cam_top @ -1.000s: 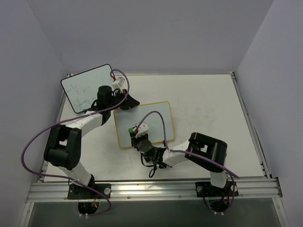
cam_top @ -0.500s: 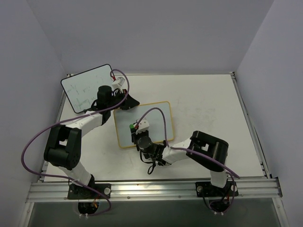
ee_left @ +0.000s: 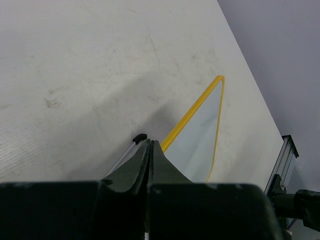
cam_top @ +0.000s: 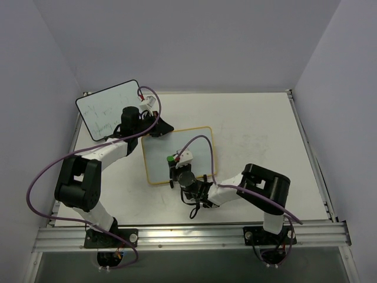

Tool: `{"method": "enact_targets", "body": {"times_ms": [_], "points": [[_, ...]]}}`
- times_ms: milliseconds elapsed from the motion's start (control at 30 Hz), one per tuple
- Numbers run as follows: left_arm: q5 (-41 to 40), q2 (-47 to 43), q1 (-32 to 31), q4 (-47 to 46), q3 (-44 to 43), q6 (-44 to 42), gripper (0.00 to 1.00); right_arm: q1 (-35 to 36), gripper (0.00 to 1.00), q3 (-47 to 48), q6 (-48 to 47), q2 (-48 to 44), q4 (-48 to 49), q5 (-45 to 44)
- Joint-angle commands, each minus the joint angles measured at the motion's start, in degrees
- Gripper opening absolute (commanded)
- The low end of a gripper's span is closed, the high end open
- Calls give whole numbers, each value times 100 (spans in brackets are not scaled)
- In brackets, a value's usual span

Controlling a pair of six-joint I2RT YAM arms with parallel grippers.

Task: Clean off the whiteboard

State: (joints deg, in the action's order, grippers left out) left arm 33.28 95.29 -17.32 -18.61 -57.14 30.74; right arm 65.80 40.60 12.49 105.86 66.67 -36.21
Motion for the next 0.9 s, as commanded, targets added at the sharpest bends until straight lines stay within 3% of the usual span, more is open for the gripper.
{"method": "enact_targets", "body": {"times_ms": [0, 567, 867], "points": [[170, 16, -52, 165, -165, -121, 2, -471, 0, -605, 297, -372, -577, -563], [153, 34, -78, 156, -165, -130, 2, -1130, 0, -1599, 1291, -1621, -1341, -1538], [135, 25, -78, 130, -139, -121, 2, -1263, 0, -1766, 1335, -1745, -1131, -1179]]}}
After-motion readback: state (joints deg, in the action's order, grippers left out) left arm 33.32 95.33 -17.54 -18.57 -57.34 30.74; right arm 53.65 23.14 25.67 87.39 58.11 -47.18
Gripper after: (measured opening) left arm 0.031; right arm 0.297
